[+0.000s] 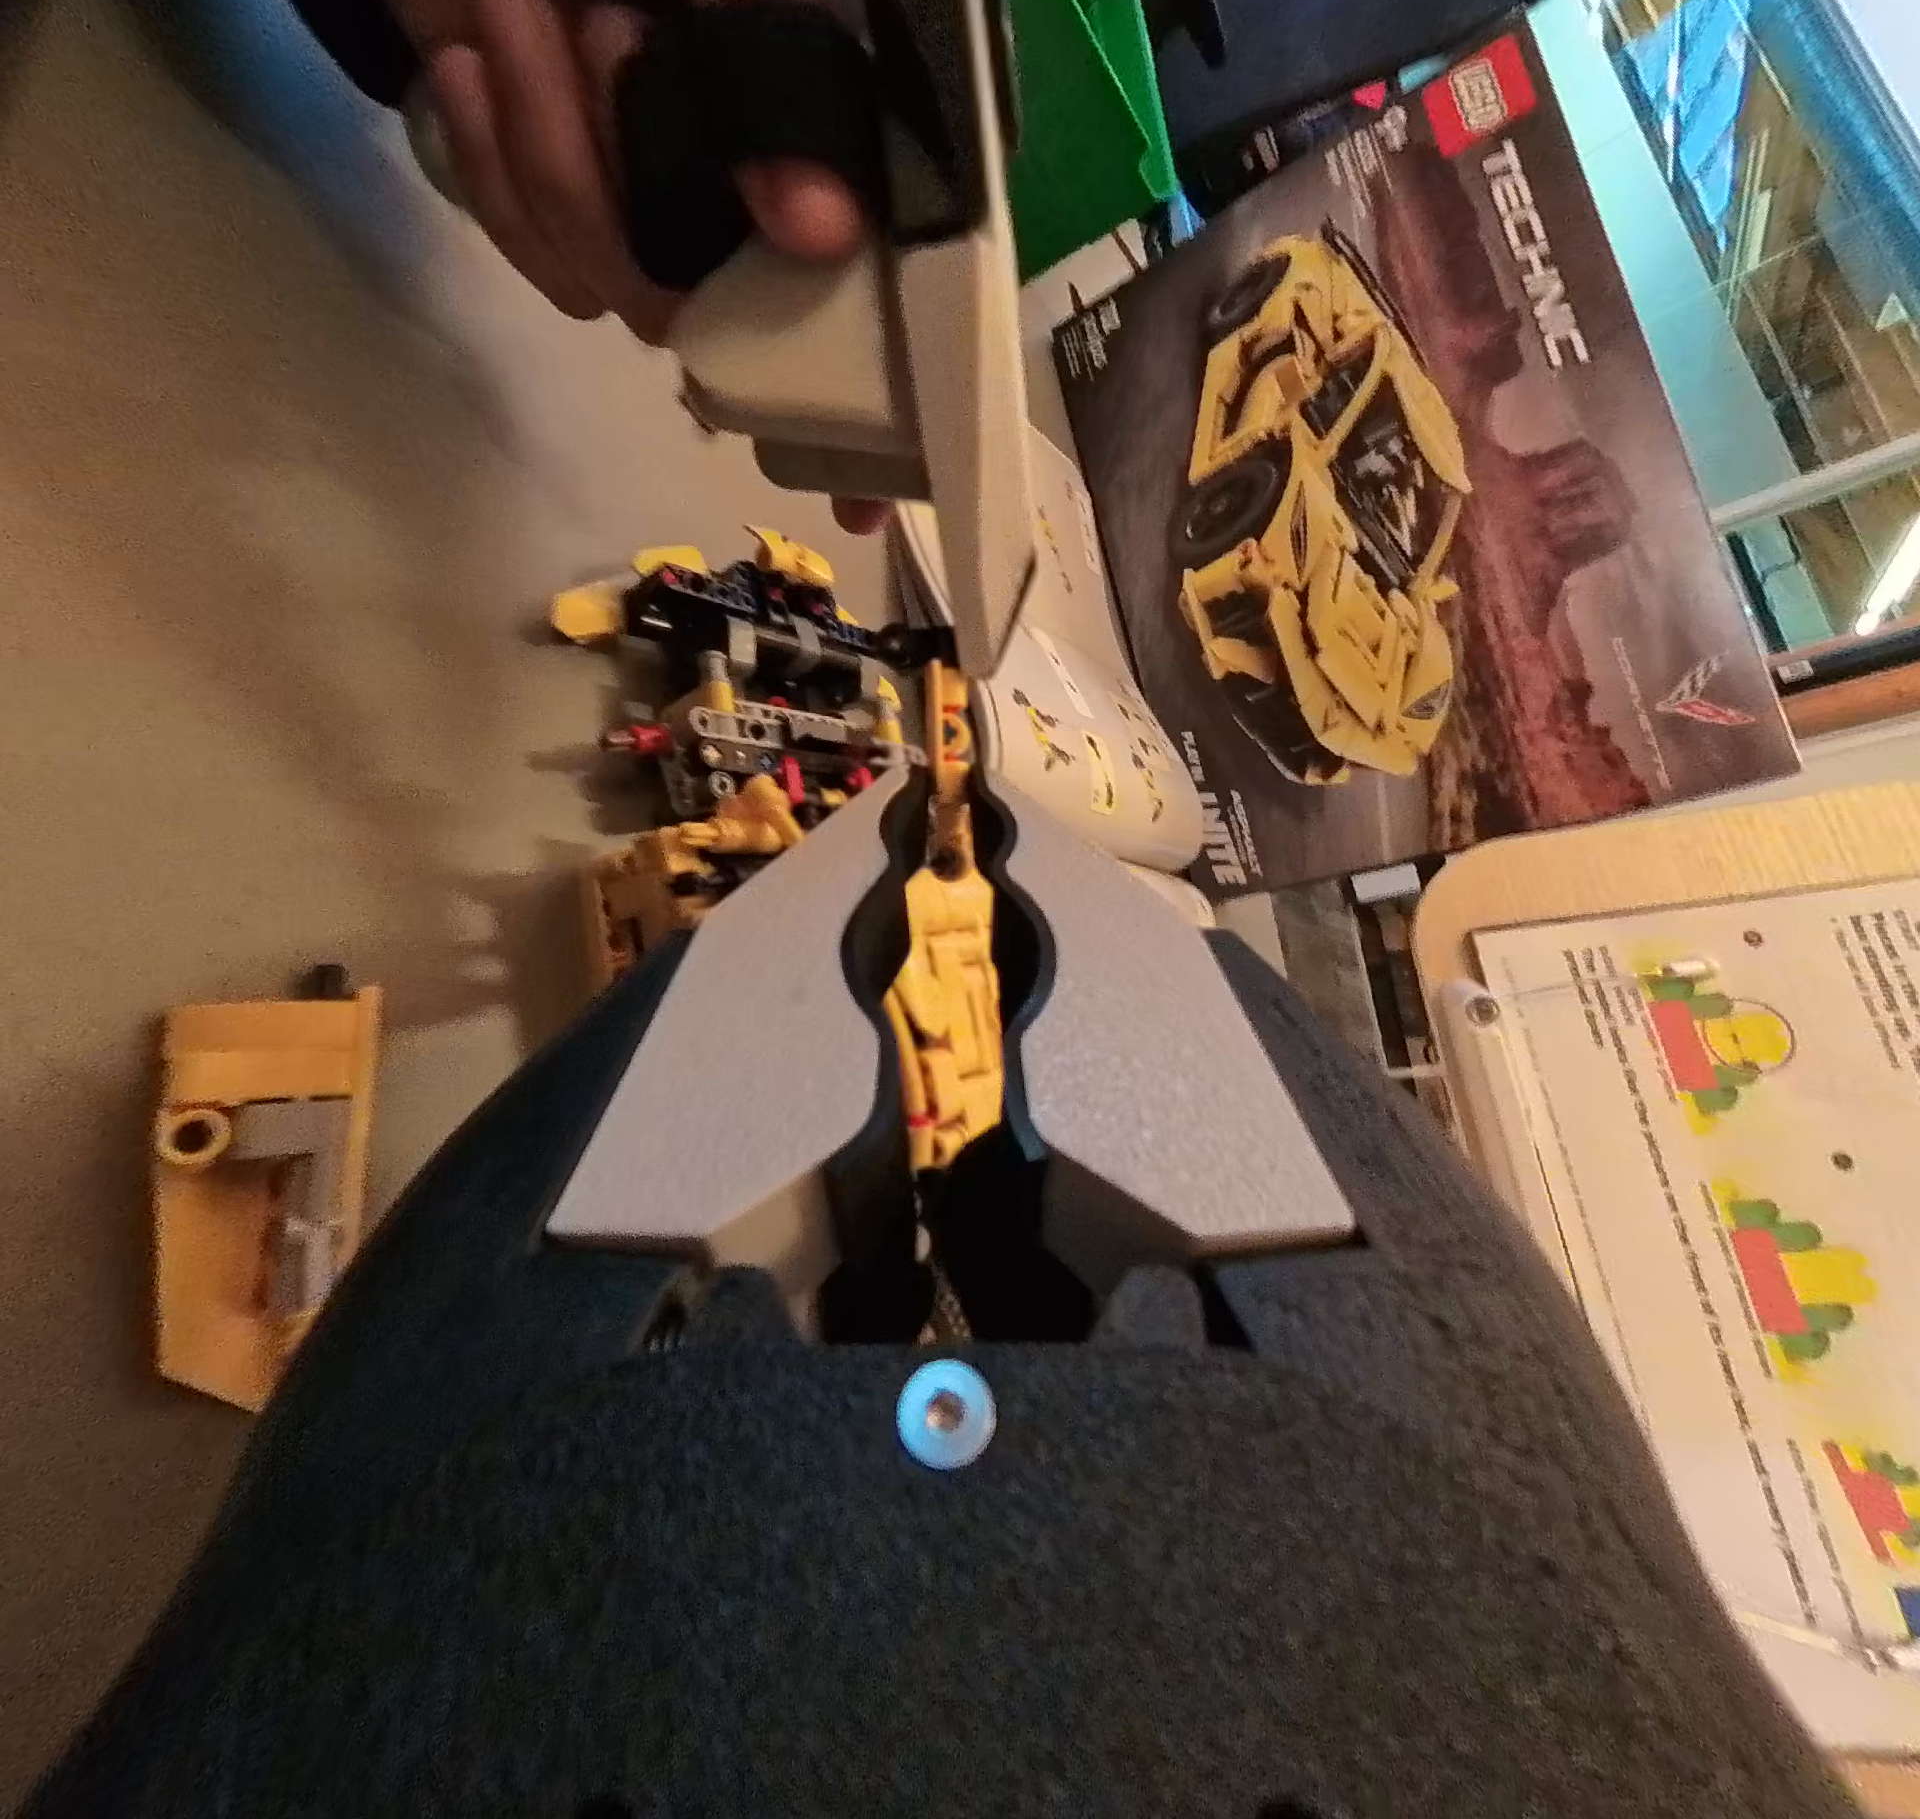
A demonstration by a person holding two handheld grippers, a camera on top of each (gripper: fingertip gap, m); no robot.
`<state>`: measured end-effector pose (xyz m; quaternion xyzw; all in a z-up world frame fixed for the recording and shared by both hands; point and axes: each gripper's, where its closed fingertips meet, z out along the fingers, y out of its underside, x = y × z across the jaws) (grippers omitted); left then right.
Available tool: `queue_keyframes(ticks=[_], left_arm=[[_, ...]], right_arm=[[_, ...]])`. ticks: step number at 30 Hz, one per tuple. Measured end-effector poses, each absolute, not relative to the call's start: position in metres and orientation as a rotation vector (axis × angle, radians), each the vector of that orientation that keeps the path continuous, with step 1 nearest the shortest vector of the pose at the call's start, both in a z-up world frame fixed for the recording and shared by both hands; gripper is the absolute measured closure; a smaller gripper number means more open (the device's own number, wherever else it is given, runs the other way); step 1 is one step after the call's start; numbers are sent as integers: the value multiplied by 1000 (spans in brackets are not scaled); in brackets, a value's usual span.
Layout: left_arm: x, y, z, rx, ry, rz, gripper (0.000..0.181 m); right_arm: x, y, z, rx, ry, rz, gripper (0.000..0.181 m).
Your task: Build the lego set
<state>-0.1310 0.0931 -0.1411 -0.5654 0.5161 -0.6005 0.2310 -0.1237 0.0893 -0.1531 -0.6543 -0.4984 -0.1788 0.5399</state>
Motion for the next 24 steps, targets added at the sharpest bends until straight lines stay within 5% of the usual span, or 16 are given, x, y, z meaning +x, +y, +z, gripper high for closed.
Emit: queue_keyframes(ticks=[24], left_arm=[[-159, 70, -156, -1450, 1705, -1584, 167]], right_arm=[[-145, 77, -164, -1532, -1293, -312, 175]])
